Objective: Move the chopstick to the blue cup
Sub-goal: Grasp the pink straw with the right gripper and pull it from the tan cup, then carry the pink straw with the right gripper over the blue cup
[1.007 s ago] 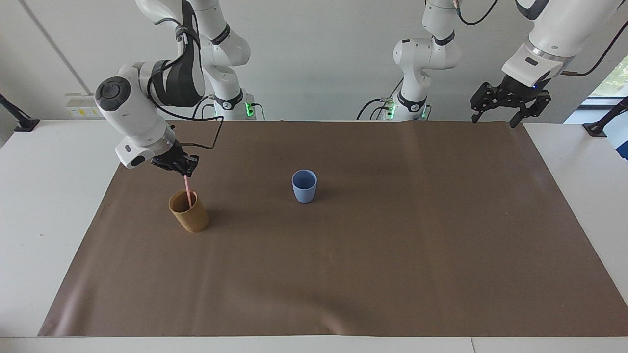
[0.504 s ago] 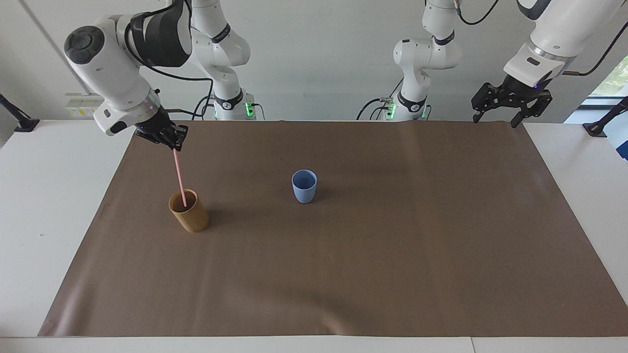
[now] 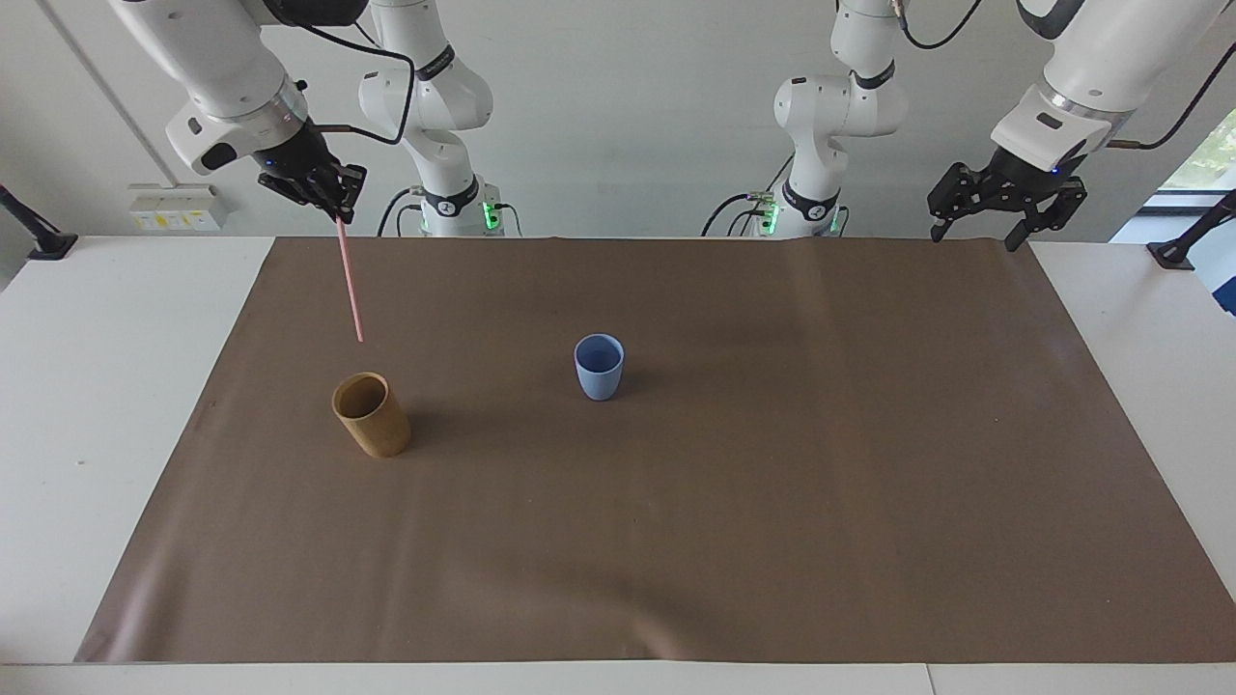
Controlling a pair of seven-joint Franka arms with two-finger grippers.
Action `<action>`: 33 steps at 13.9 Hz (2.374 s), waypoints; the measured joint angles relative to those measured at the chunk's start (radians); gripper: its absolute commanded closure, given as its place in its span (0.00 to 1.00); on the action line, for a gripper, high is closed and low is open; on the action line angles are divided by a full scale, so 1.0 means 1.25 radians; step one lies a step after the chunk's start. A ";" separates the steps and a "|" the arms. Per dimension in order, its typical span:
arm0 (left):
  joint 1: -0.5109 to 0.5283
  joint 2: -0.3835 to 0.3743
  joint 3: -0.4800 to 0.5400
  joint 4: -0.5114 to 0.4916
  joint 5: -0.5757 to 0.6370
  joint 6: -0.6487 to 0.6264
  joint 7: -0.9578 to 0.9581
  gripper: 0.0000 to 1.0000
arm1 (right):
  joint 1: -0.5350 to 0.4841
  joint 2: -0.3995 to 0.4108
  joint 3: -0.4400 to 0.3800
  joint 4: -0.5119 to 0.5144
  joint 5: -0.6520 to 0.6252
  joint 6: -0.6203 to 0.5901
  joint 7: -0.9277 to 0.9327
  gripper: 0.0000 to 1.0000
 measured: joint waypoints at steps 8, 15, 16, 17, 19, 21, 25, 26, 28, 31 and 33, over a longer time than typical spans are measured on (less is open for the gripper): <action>0.000 0.000 0.000 0.000 0.000 0.000 0.000 0.00 | 0.003 -0.008 0.001 0.009 0.068 -0.049 0.058 1.00; 0.000 0.000 0.000 0.000 0.000 0.000 0.000 0.00 | 0.041 -0.011 0.007 0.009 0.201 -0.048 0.251 1.00; 0.000 0.000 0.000 0.000 0.000 0.000 0.000 0.00 | 0.065 -0.011 0.012 0.010 0.203 -0.042 0.291 1.00; 0.000 0.000 0.000 0.000 0.000 0.000 0.000 0.00 | 0.087 -0.011 0.019 0.010 0.209 -0.028 0.329 1.00; 0.000 0.000 0.000 0.000 0.000 0.000 0.000 0.00 | 0.111 -0.011 0.030 0.010 0.251 0.019 0.404 1.00; 0.000 0.000 0.000 0.000 0.000 0.000 0.000 0.00 | 0.131 -0.011 0.034 0.008 0.273 0.053 0.459 1.00; 0.000 0.000 0.000 0.000 0.000 0.000 0.000 0.00 | 0.224 -0.009 0.038 -0.012 0.275 0.134 0.569 1.00; 0.000 0.000 0.000 0.000 0.000 0.000 0.000 0.00 | 0.241 -0.008 0.039 -0.017 0.280 0.149 0.587 1.00; 0.000 0.000 0.000 0.000 0.000 0.000 0.000 0.00 | 0.246 -0.006 0.039 -0.024 0.318 0.156 0.615 1.00; 0.000 0.000 0.000 0.000 0.000 0.000 0.000 0.00 | 0.246 0.032 0.036 -0.038 0.372 0.166 0.628 1.00; 0.000 0.000 0.000 0.000 0.000 0.000 0.000 0.00 | 0.254 0.071 0.037 -0.039 0.393 0.195 0.628 1.00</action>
